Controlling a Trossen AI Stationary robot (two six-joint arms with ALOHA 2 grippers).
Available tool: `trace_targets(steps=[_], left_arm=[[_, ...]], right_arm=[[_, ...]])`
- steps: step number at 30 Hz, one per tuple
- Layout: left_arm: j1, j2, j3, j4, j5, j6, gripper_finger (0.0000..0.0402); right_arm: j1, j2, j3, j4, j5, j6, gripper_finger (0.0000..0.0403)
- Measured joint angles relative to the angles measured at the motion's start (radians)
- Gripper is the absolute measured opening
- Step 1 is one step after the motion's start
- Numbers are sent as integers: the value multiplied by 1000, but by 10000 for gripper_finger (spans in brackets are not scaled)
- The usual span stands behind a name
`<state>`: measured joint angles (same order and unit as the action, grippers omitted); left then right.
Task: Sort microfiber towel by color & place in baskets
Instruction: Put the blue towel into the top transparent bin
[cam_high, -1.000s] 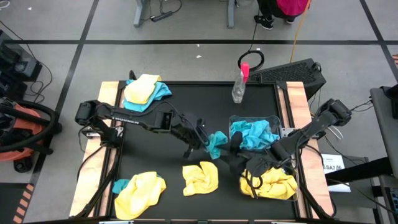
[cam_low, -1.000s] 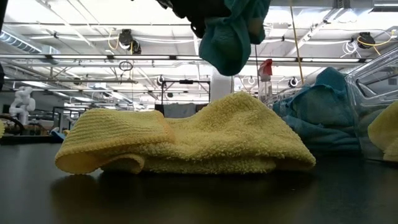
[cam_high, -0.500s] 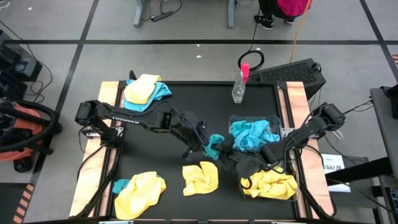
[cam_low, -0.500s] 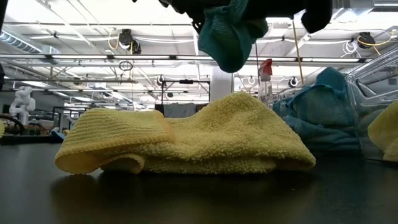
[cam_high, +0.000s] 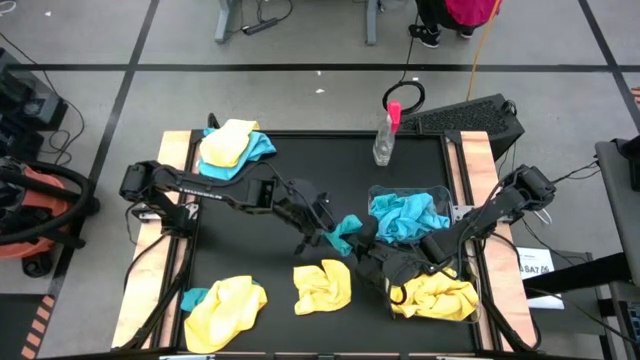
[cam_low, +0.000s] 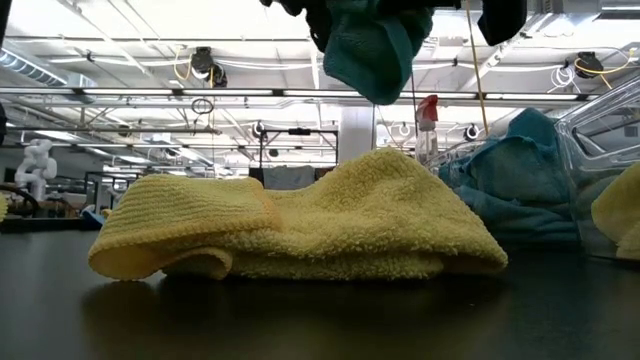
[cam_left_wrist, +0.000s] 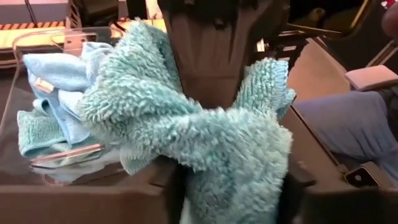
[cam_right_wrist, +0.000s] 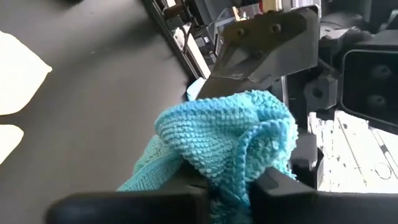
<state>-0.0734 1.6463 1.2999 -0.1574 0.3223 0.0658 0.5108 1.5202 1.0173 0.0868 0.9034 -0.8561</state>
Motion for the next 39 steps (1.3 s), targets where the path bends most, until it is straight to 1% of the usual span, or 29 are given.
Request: trace_targets(steps=[1,4,6,8,11,15,17,20,22,28,30,36,39], left_arm=[[0,1,0,9,-1,0,188],[-1,2,0,15,-16,0,238],[6,2,2,3,-26,0,262],[13,3,2,-24,-29,-1,277],[17,4,2,-65,-33,0,287],[27,4,2,-132,-68,-1,289],[37,4,2,-159,-98,-1,290],[52,4,2,-193,-113,-2,290],[60,4,2,-205,-119,-1,290],[74,4,2,-222,-122,0,290],[75,4,1,-228,-123,1,290],[74,4,1,-228,-138,19,290],[74,4,1,-228,-146,19,290]], right_arm=[[5,0,0,2,2,-1,15],[10,0,1,11,36,-1,15],[18,-1,1,-1,72,-1,14],[32,-5,1,-22,119,0,10],[56,-11,6,-63,219,6,5],[84,-13,6,-186,363,65,5],[93,-20,6,-275,404,142,5],[97,-38,6,-431,407,318,5],[90,-49,5,-575,385,457,5],[30,-93,5,-933,203,859,5],[12,-112,5,-1036,145,964,5],[-30,-194,5,-1307,20,1251,5],[-41,-250,5,-1415,-89,1383,5]])
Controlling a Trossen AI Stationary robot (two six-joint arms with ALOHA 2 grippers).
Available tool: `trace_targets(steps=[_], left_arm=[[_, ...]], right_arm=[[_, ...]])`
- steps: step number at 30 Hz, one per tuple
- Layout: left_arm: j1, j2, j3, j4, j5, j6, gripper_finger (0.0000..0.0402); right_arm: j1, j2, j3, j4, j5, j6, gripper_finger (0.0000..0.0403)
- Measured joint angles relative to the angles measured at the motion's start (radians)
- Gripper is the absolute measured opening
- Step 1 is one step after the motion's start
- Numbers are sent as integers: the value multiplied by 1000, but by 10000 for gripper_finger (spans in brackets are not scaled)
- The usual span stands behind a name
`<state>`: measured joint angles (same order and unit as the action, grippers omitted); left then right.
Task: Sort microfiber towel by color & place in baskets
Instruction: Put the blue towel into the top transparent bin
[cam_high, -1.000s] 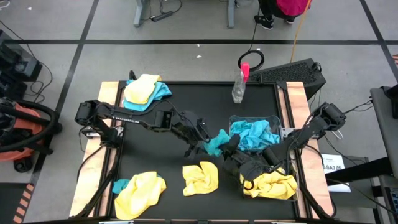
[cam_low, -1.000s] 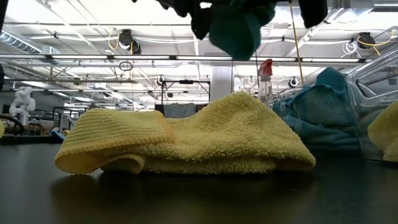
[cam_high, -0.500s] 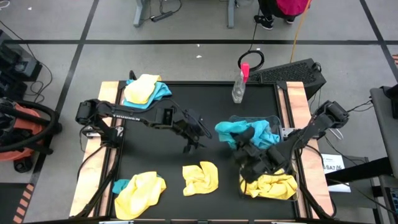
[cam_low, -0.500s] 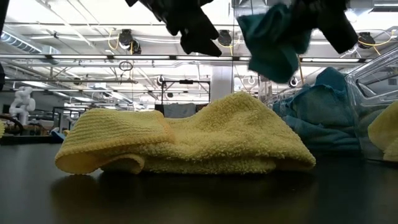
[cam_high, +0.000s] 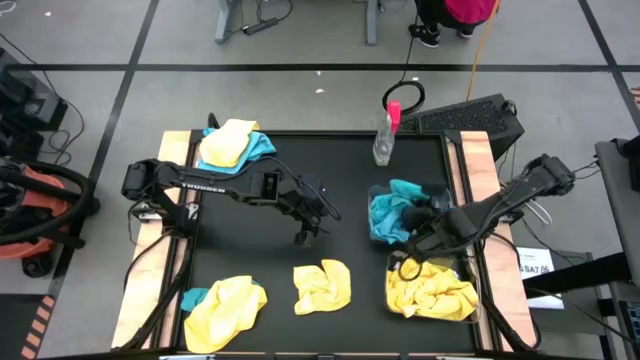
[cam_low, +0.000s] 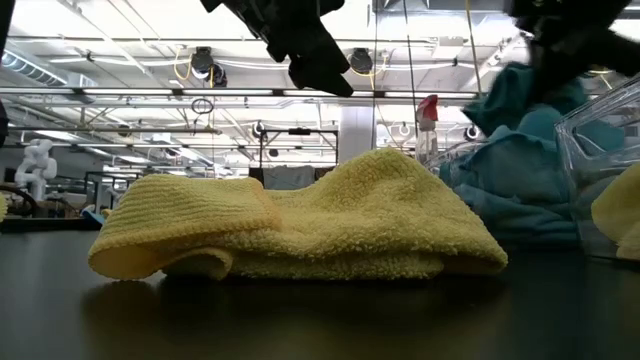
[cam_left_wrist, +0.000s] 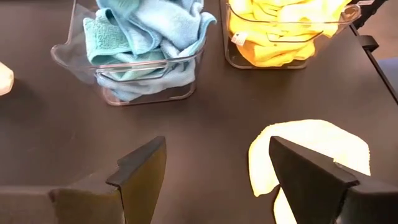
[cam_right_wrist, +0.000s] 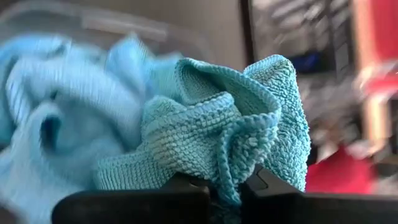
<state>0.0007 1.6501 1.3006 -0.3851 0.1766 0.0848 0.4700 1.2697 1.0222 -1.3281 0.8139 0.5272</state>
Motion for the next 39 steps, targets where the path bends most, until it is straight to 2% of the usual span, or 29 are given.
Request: trace_targets(steps=[6,11,17,21,25,32,39], left_arm=[[0,0,0,-1,-2,0,290],[0,0,0,-21,-12,0,290],[-3,0,0,-81,-29,-1,290],[-12,0,0,-95,-29,-11,290],[-17,0,0,-102,-29,-24,290],[-16,-1,0,-129,-29,-25,290],[-29,-1,0,-201,-29,-27,290]], right_arm=[[-9,-91,0,-149,-250,236,7],[-10,-121,-25,-157,-340,310,10],[-65,-127,-210,-28,-425,324,11],[-119,-126,-340,139,-473,317,12],[-157,-126,-404,249,-508,318,13],[-183,-126,-413,263,-528,307,18],[-183,-126,-414,262,-533,299,63]])
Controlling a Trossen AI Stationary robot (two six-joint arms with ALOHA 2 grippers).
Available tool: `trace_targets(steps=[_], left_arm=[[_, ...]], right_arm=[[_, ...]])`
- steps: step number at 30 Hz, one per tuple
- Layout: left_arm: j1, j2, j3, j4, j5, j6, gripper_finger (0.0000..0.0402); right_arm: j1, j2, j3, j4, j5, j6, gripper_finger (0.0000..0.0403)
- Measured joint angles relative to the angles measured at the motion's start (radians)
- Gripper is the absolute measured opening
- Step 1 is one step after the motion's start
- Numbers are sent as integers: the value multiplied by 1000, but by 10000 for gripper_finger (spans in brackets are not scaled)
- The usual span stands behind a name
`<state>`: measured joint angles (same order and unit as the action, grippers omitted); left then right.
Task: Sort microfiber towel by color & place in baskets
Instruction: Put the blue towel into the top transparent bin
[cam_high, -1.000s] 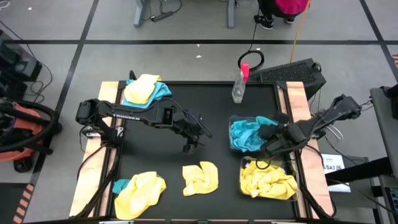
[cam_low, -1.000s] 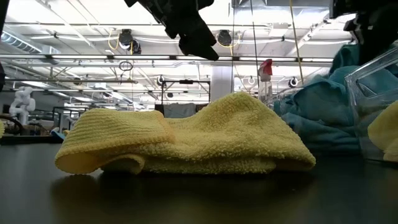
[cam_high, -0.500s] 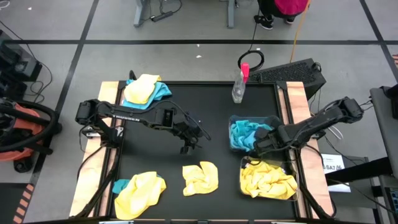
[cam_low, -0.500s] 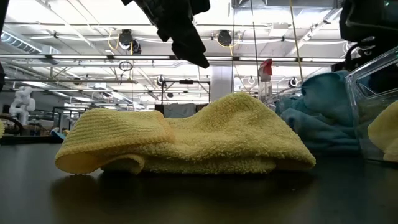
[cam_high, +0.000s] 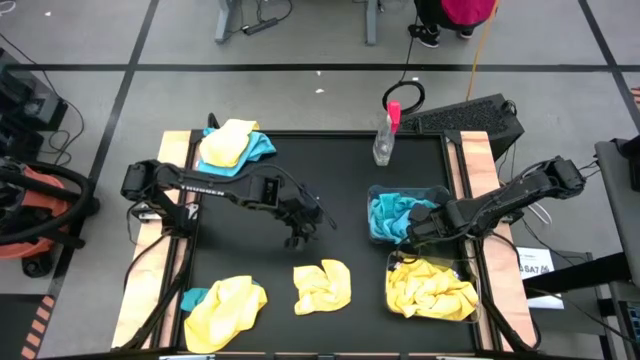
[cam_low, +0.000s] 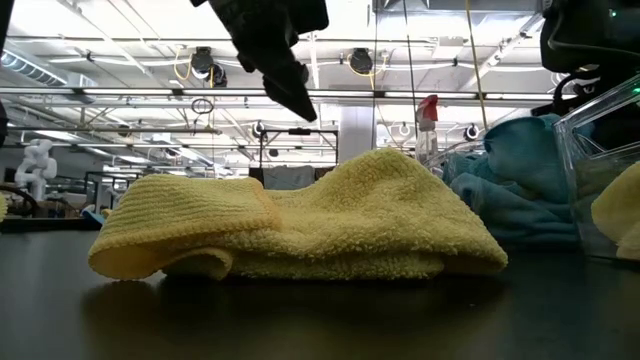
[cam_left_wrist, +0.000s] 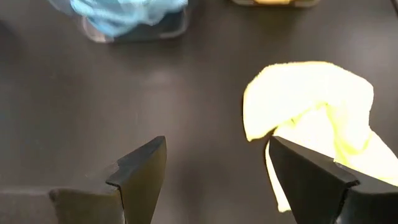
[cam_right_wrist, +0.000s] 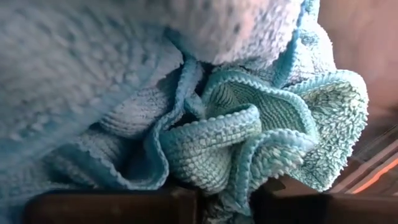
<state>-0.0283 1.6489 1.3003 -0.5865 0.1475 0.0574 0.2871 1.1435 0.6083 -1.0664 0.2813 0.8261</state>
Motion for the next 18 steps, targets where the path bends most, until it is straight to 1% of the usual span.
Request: trace_targets(steps=[5,9,14,18], left_arm=[[-27,0,0,-41,0,-7,290],[-51,0,0,-54,-43,-27,290],[-86,0,0,-62,-68,-28,290],[-114,0,0,-62,-78,-34,290]], right_arm=[[0,0,0,-2,0,-11,106],[0,-1,7,-7,-1,-25,137],[0,-1,55,-21,-5,-44,169],[0,-1,102,-41,-5,-61,188]])
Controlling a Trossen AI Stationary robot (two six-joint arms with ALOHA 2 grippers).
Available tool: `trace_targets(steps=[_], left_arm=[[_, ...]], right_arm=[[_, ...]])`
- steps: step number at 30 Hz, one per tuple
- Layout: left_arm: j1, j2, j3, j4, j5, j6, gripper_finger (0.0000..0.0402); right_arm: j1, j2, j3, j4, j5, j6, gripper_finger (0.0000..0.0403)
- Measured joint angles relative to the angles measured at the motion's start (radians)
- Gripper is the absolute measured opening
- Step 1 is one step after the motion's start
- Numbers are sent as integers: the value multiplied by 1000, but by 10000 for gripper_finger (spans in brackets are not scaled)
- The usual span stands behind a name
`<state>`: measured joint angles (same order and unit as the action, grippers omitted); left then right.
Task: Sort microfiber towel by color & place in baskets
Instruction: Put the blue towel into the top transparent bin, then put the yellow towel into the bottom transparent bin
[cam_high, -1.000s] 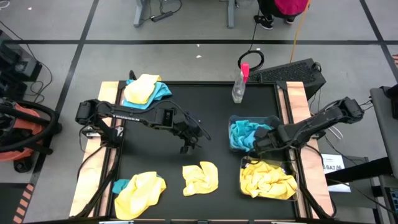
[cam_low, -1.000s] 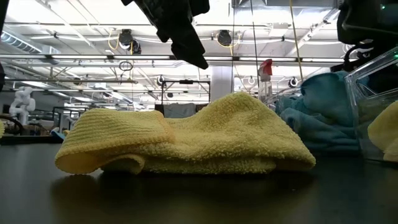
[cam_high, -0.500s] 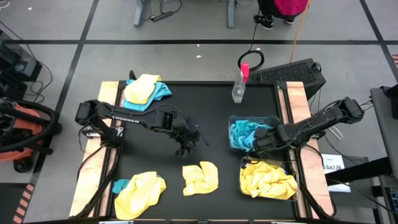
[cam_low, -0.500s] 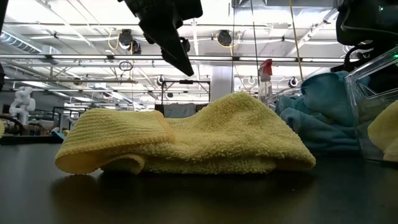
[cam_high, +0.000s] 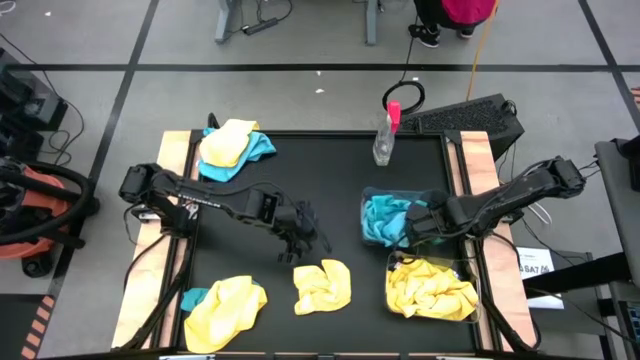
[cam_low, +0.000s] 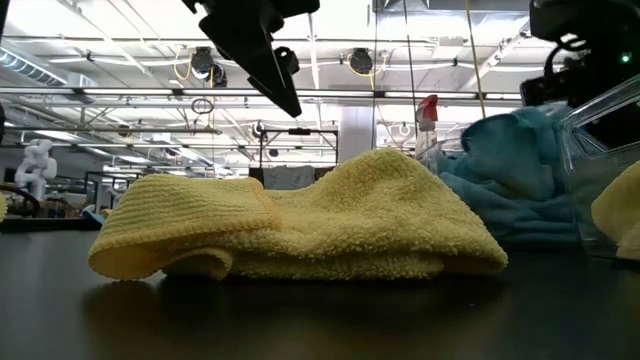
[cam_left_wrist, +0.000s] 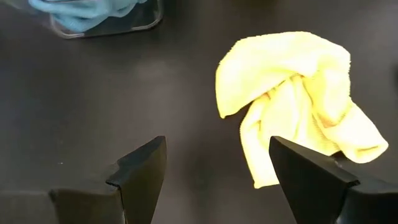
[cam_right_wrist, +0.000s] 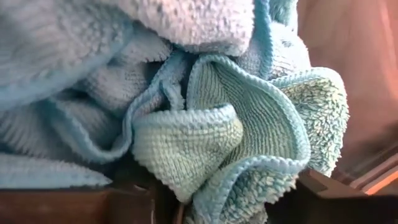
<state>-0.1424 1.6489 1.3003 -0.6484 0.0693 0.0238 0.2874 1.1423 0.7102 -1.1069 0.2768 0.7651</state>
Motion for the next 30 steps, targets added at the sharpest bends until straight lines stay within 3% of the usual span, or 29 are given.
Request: trace_targets(steps=[12,30], left_arm=[[-72,0,0,0,-56,-20,290],[-110,0,0,-1,-102,-21,290]], right_arm=[[0,-1,160,-81,5,-49,218],[37,-1,344,-130,13,-108,220]])
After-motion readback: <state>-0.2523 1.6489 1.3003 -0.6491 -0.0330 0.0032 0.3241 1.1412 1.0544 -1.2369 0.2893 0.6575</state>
